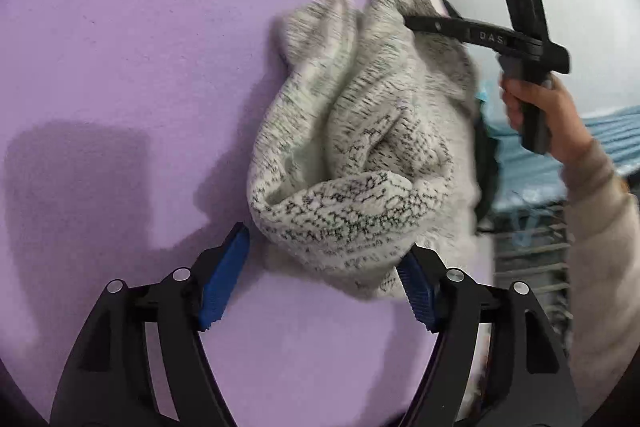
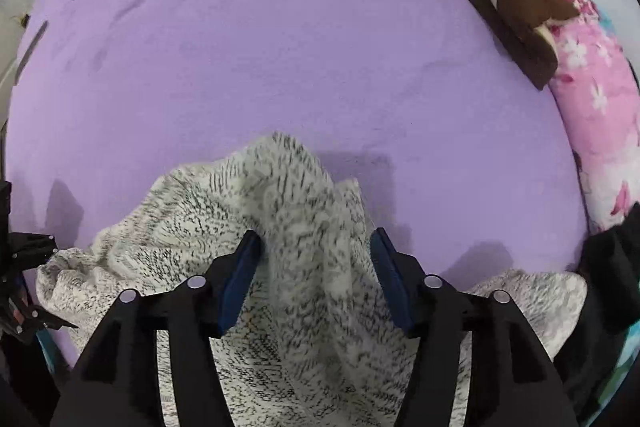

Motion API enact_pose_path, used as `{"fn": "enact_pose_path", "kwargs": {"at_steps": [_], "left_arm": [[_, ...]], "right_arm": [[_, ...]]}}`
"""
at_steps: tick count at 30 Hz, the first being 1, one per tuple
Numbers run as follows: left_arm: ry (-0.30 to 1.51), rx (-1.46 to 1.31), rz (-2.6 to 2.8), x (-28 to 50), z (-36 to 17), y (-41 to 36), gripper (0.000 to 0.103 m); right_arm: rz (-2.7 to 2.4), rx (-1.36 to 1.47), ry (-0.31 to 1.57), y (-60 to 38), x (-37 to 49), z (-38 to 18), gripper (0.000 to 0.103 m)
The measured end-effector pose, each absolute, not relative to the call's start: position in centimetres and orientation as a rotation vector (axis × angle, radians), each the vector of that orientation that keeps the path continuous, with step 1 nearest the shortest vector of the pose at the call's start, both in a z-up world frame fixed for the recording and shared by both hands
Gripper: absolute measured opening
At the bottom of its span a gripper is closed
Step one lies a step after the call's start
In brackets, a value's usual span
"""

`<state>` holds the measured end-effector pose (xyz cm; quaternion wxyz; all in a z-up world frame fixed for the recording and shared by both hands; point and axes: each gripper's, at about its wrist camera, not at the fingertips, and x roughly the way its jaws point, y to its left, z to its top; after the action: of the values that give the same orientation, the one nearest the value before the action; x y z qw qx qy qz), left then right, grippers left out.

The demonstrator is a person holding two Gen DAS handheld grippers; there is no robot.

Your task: Fold large clothes

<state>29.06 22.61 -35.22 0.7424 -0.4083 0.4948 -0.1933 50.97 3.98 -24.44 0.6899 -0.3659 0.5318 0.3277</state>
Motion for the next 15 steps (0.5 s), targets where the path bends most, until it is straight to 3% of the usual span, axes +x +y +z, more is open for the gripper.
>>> {"fn": "enact_pose_path", "kwargs": {"at_steps": [2, 4, 7, 11, 15], "left_arm": [[1.066, -0.928, -0.477, 28.5, -33.9, 22.5, 0.069], [1.003, -0.915, -0.504, 27.9, -31.7, 22.9, 0.08], [0.882, -0.833, -0.509, 27.3, -27.7, 23.2, 0.086], [0.806, -0.773, -0.569, 27.5, -24.9, 21.1, 0.096], [0.822, -0.639, -0.554, 28.4, -24.0, 17.5, 0.097]], "right_arm": [[0.761, -0.829, 1.156, 3.2, 49.8, -22.2, 0.075], [0.737, -0.825, 1.122, 1.4, 48.9, -19.7, 0.079], [0.713, -0.742, 1.097, -2.6, 48.6, -16.7, 0.086], [0.641, -0.629, 1.097, -8.9, 49.5, -14.7, 0.087], [0.577, -0.518, 1.136, -13.5, 51.4, -15.4, 0.087]]}}
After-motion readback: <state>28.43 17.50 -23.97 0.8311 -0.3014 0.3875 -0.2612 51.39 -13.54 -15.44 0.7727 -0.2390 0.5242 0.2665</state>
